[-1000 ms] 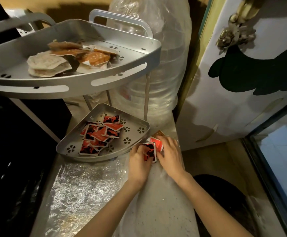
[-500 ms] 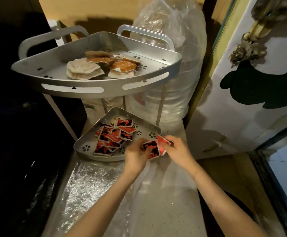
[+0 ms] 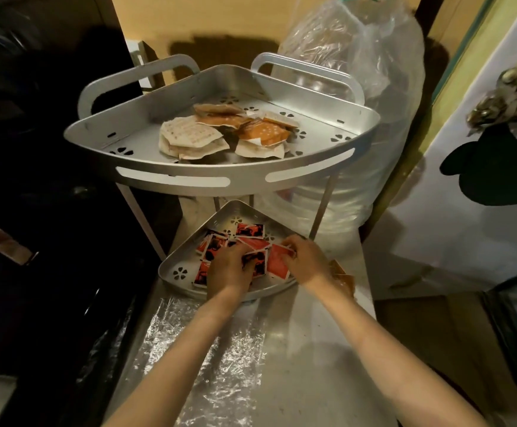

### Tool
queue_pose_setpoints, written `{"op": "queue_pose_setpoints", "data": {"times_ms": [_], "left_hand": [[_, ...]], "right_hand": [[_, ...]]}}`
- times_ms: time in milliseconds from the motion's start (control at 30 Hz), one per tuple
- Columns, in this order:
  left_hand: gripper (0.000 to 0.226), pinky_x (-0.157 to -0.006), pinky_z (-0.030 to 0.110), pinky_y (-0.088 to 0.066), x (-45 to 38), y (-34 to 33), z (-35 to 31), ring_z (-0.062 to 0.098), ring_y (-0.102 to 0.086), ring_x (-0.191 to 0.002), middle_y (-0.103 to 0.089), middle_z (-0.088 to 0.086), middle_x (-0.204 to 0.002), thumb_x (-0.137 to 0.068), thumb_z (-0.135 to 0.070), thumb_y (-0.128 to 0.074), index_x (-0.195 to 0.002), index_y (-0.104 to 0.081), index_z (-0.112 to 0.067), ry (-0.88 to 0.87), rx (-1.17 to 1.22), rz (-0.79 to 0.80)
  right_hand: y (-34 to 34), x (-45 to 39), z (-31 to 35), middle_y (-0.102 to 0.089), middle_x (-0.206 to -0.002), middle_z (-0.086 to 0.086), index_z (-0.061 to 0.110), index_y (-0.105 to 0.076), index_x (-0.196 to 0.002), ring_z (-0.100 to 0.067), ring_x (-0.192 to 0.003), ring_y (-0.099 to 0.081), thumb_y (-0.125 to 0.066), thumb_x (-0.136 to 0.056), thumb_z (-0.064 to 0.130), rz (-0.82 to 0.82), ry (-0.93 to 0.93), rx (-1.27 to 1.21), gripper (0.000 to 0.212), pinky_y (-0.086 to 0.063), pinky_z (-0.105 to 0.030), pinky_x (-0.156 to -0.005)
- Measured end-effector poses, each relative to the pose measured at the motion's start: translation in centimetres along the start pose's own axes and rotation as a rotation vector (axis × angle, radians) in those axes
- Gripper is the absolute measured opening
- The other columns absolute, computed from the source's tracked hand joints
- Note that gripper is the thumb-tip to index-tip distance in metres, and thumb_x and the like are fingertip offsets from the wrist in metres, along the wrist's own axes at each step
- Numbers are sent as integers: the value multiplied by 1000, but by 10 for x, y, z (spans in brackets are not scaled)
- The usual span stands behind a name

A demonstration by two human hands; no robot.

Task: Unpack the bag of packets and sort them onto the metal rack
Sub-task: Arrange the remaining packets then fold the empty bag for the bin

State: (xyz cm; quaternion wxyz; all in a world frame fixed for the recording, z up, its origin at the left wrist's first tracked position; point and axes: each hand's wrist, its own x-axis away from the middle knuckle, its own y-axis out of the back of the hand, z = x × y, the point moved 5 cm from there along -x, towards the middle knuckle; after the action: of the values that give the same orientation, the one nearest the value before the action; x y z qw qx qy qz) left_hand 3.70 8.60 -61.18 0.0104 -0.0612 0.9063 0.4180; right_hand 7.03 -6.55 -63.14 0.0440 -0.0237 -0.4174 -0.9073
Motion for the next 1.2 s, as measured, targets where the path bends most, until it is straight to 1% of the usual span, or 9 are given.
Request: {"op": "queue_pose_setpoints", "data": {"times_ms": [233, 400, 500, 600, 800, 900, 1000, 1100, 1200], "left_hand": [[39, -87, 27, -39, -1, 1, -3, 22, -44, -113, -50, 6, -122, -84, -13, -61, -122, -55, -18, -31, -210, -51], [29, -84, 36, -46, 6, -11, -22, 31, -51, -107, -58, 14, -113, -78, -8, -64, -108, -65, -9, -189, -114, -43], [20, -75, 29, -44, 16, -26, -48, 30, -58, -96, -61, 16, -106, -81, -7, -61, -100, -65, -3, -305, 13, 8], [27, -82, 16, -37, 26, -48, -72, 24, -58, -101, -60, 12, -113, -85, -10, -56, -112, -61, -7, -394, 123, 91], [38, -93, 9, -25, 34, -102, -97, 30, -52, -113, -53, 20, -126, -86, -7, -50, -124, -51, -1, -456, 127, 312], [40, -93, 20, -32, 34, -129, -97, 39, -56, -106, -55, 29, -117, -78, -5, -55, -117, -54, 5, -439, 58, 389], [50, -108, 40, -33, 30, -150, -87, 43, -44, -122, -47, 29, -130, -79, -7, -55, -128, -46, 0, -426, -64, 366], [54, -114, 39, -20, 30, -155, -79, 40, -27, -135, -34, 27, -142, -86, -10, -51, -137, -36, -4, -360, -131, 400], [48, -106, 40, -36, 29, -150, -80, 41, -42, -122, -45, 27, -132, -85, -6, -52, -131, -43, -2, -345, -96, 344]], "right_hand": [[-4, -2, 1, -51, -131, -4, 16, -49, -128, -23, -122, -40, -45, -93, 26, 41, 125, 437, 36, -32, -34, -102], [14, 13, -7, -57, -126, -4, 13, -57, -122, -23, -121, -44, -50, -91, 19, -76, 203, 175, 32, -36, -33, -99], [41, 27, -19, -64, -113, -6, 12, -60, -117, -22, -107, -55, -54, -89, 14, -211, 168, -14, 29, -46, -33, -90], [55, 39, -45, -64, -110, 1, 19, -53, -123, -13, -99, -57, -51, -91, 18, -158, -20, -157, 32, -47, -29, -88], [49, 61, -94, -52, -133, -9, 14, -46, -133, -26, -125, -42, -57, -86, 19, -147, -153, 77, 49, -34, -32, -103], [43, 62, -110, -39, -145, -7, 11, -36, -139, -27, -134, -30, -56, -86, 27, -103, -186, 207, 59, -25, -33, -111], [35, 61, -121, -32, -151, -4, 13, -39, -138, -27, -138, -23, -53, -87, 29, -32, -215, 234, 56, -22, -36, -114], [35, 60, -123, -32, -150, -1, 15, -46, -132, -28, -137, -23, -57, -85, 28, -47, -219, 176, 50, -24, -36, -112], [37, 59, -121, -38, -146, -4, 13, -51, -126, -28, -134, -26, -61, -83, 24, -75, -225, 116, 46, -26, -36, -111]]}}
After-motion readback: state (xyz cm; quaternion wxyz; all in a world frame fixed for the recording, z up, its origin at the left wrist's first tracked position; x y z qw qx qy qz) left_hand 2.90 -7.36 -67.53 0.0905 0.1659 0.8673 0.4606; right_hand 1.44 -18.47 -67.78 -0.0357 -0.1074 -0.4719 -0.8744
